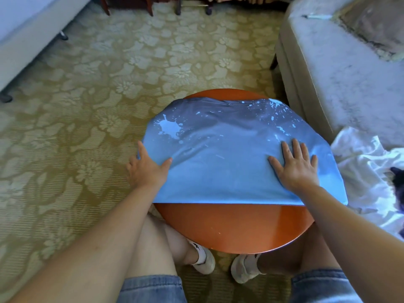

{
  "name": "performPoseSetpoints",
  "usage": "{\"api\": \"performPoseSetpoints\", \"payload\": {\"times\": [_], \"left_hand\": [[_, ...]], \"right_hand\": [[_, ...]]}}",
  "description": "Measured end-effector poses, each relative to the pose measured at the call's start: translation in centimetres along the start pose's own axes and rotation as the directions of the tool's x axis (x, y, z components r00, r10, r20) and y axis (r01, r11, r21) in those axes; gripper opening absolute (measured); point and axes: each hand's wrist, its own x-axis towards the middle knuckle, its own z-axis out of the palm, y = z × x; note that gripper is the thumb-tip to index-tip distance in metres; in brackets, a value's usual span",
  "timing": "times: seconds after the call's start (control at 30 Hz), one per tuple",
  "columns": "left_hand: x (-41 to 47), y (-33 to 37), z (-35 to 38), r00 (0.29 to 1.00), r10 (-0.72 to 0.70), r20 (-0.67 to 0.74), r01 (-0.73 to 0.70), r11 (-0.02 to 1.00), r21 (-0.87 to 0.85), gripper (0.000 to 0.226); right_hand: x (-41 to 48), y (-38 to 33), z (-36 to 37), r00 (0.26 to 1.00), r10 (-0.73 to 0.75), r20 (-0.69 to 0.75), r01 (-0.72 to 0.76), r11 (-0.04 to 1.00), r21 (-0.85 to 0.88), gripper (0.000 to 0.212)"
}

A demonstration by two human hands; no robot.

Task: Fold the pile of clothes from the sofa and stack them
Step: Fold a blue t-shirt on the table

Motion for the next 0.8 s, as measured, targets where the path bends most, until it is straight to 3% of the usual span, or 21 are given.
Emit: {"api": "performPoseSetpoints", "payload": {"times": [0.1,0.17,0.33,0.6,0.8], "left_hand": [[-1.2,0.3,0.0,0.990,0.142,-0.003,-0.139,0.977,0.163,0.087],[-1.8,0.7,0.1,0.981,0.190,0.022,-0.191,0.964,0.183,0.085],[-1.7,2.0,-0.7,0.994,0.088,0.061,-0.088,0.996,0.008,0.095],[-0.7,3.1,-1.2,0.989,0.040,0.143,-0.021,0.991,-0.131,0.100],[0.5,3.2,-1.4,0.942,0.246,0.230,-0.273,0.957,0.096,0.080]], "right_hand": [[0.0,0.3,0.0,1.000,-0.002,-0.002,0.002,1.000,0.011,0.077],[-0.2,0.9,-0.1,1.000,0.002,-0.004,-0.002,1.000,0.010,0.078],[-0.7,3.4,-0.2,0.999,0.030,-0.010,-0.030,0.999,0.036,0.078],[-0.7,3.8,-0.1,1.000,0.027,-0.006,-0.026,0.999,0.023,0.076],[-0.7,3.4,-0.1,1.000,0.007,0.000,-0.007,1.000,0.000,0.075]]}}
